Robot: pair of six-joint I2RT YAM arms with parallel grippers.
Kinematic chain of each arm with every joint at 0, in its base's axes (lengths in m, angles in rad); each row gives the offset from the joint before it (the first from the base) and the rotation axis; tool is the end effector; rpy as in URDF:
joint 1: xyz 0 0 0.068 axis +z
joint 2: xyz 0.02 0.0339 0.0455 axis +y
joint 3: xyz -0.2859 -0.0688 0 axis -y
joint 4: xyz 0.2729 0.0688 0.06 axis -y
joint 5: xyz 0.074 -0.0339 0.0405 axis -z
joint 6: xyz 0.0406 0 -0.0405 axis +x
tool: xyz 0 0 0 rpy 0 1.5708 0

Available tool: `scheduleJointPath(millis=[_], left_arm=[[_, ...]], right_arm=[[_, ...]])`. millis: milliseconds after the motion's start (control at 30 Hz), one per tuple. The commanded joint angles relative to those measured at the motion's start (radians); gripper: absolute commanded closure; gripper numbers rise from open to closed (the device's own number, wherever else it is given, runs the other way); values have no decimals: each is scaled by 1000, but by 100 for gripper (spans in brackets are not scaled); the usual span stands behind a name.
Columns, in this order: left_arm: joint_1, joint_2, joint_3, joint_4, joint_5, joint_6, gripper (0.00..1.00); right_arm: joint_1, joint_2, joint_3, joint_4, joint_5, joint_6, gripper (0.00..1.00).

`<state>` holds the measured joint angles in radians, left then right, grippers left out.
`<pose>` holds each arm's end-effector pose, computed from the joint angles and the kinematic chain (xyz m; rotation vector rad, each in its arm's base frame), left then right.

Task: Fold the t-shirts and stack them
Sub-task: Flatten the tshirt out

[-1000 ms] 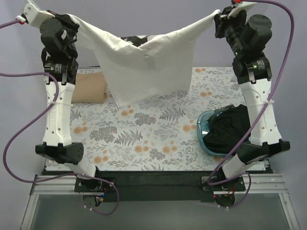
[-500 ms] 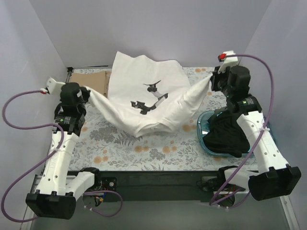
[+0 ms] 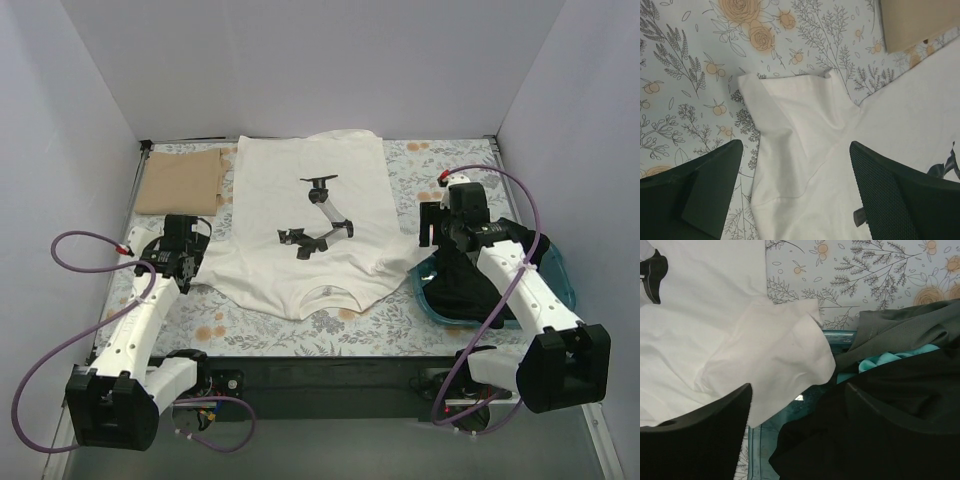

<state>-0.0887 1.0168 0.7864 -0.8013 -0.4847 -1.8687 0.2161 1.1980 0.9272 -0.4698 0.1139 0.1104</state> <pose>0.2063 0.0006 0.2584 -2.0009 1.4063 -0.2227 0.2738 0.0554 0.2874 -0.0639 2.3049 0.0354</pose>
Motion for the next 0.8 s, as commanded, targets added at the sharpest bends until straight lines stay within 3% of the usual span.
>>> scheduleJointPath(millis=[0, 100, 300, 500, 600, 767], left_arm=[[1, -17, 74, -38, -45, -5, 11], [1, -30, 68, 68, 69, 74, 10], [-25, 48, 56, 293, 320, 235, 8], [-166, 290, 91, 393, 330, 289, 7], [-218, 414, 105, 409, 373, 293, 7], [-270, 488, 45, 425, 371, 266, 7]], right_arm=[[-3, 8, 84, 5, 37, 8, 15], [-3, -1, 111, 13, -19, -2, 3], [112, -41, 107, 97, -106, -29, 2], [337, 34, 68, 164, -85, 32, 2], [376, 127, 67, 171, -94, 116, 2], [378, 294, 76, 180, -94, 172, 2]])
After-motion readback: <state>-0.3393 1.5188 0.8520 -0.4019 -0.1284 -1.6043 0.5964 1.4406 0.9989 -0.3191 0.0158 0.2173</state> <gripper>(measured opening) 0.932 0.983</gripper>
